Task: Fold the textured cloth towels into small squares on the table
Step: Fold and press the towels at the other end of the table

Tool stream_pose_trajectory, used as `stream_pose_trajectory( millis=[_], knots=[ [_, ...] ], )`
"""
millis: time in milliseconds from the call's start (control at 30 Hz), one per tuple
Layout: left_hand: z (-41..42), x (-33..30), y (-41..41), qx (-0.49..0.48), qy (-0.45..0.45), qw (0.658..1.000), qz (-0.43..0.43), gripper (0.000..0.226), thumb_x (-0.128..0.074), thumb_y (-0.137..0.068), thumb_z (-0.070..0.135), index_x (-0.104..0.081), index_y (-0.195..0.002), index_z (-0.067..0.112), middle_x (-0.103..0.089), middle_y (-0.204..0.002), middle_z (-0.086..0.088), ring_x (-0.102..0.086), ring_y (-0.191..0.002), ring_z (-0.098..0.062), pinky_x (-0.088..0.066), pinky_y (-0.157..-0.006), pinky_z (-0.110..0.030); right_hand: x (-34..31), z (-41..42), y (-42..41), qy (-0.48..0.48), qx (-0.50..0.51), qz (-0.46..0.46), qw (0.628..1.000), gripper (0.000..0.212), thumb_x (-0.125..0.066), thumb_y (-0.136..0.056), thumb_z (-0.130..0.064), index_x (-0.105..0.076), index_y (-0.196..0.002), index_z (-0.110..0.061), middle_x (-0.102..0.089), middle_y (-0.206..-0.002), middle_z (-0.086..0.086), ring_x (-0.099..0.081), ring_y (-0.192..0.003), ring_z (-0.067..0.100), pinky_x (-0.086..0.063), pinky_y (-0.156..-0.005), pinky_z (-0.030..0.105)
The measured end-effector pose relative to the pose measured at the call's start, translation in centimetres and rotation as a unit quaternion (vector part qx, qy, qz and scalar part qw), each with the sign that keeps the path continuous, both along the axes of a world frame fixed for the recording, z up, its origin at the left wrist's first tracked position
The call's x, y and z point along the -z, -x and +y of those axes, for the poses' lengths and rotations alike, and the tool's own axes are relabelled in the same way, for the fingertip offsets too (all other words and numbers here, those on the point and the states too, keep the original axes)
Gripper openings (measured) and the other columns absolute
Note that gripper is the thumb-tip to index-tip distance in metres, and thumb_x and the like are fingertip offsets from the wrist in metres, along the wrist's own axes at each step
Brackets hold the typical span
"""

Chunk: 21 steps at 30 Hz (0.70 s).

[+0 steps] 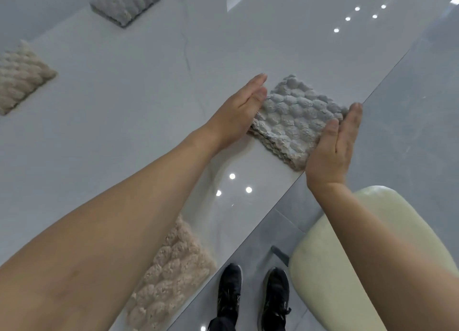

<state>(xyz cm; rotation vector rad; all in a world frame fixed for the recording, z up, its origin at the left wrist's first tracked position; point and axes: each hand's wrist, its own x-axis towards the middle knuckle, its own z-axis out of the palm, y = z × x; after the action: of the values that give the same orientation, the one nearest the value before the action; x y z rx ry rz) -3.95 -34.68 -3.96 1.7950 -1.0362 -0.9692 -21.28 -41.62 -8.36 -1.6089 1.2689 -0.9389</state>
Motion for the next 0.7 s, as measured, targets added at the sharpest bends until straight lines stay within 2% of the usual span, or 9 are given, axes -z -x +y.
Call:
stream_pose_trajectory(
  millis=[67, 167, 267, 333, 467, 567, 700],
  knots=[
    [-1.8, -0.1, 0.0, 0.014, -0.001, 1.000, 0.003, 0.051, -0.032, -0.106, 0.041, -0.027, -0.154, 0.026, -0.023, -0.160, 0.013, -0.019, -0.144, 0.003, -0.014, -0.114, -0.015, -0.1, -1.3, -0.4, 0.002, -0.002, 0.007, 1.000, 0.060, -0.022, -0.100, -0.035, -0.008, -0.154, -0.011, -0.004, -0.163, 0.000, -0.002, -0.149, 0.008, -0.004, -0.122, 0.031],
    [-4.1, -0.2, 0.3, 0.043, 0.001, 0.999, -0.018, 0.049, -0.032, -0.107, 0.035, -0.028, -0.154, 0.022, -0.024, -0.160, 0.011, -0.017, -0.145, 0.003, -0.013, -0.114, -0.013, -0.1, -2.7, -1.0, 0.016, -0.023, 0.016, 0.999, 0.060, -0.022, -0.101, -0.034, -0.008, -0.154, -0.010, -0.003, -0.163, 0.001, 0.001, -0.149, 0.008, -0.001, -0.121, 0.028],
    [-5.5, 0.3, 0.6, 0.069, -0.002, 0.996, -0.054, 0.047, -0.033, -0.107, 0.031, -0.030, -0.152, 0.018, -0.024, -0.161, 0.008, -0.017, -0.146, 0.001, -0.012, -0.119, -0.017, 0.2, -3.7, -1.5, 0.039, -0.042, 0.048, 0.997, 0.059, -0.021, -0.102, -0.034, -0.008, -0.154, -0.010, -0.002, -0.163, 0.002, 0.003, -0.149, 0.010, 0.001, -0.122, 0.033],
    [-6.0, 1.1, 0.5, 0.103, -0.018, 0.987, -0.124, 0.048, -0.032, -0.107, 0.030, -0.030, -0.153, 0.017, -0.021, -0.162, 0.006, -0.013, -0.147, -0.001, -0.008, -0.120, -0.020, 0.6, -4.1, -1.5, 0.052, -0.052, 0.108, 0.991, 0.060, -0.020, -0.102, -0.036, -0.007, -0.155, -0.010, 0.000, -0.163, 0.002, 0.005, -0.149, 0.011, 0.004, -0.121, 0.034],
    [-6.3, 2.5, -0.5, 0.173, -0.032, 0.946, -0.271, 0.051, -0.030, -0.107, 0.031, -0.023, -0.155, 0.017, -0.014, -0.164, 0.004, -0.005, -0.149, -0.005, 0.005, -0.119, -0.020, 1.4, -4.7, -0.6, 0.064, -0.079, 0.243, 0.965, 0.060, -0.016, -0.102, -0.037, -0.006, -0.155, -0.010, 0.002, -0.163, 0.002, 0.008, -0.149, 0.013, 0.010, -0.120, 0.036],
    [-5.9, 2.8, -1.5, 0.183, -0.040, 0.926, -0.328, 0.052, -0.028, -0.106, 0.034, -0.018, -0.156, 0.020, -0.013, -0.164, 0.005, -0.004, -0.150, -0.007, 0.005, -0.120, -0.024, 1.6, -4.9, 0.1, 0.076, -0.097, 0.306, 0.944, 0.059, -0.016, -0.102, -0.036, -0.004, -0.155, -0.011, 0.003, -0.163, 0.001, 0.011, -0.149, 0.014, 0.011, -0.120, 0.039],
    [-4.7, 3.1, -3.0, 0.180, -0.048, 0.907, -0.378, 0.052, -0.026, -0.106, 0.037, -0.019, -0.156, 0.023, -0.016, -0.163, 0.006, -0.005, -0.150, -0.008, 0.001, -0.122, -0.029, 1.5, -5.1, 0.6, 0.086, -0.119, 0.336, 0.930, 0.062, -0.013, -0.100, -0.039, -0.002, -0.155, -0.011, 0.004, -0.163, 0.001, 0.012, -0.149, 0.014, 0.013, -0.119, 0.040]
  ],
)
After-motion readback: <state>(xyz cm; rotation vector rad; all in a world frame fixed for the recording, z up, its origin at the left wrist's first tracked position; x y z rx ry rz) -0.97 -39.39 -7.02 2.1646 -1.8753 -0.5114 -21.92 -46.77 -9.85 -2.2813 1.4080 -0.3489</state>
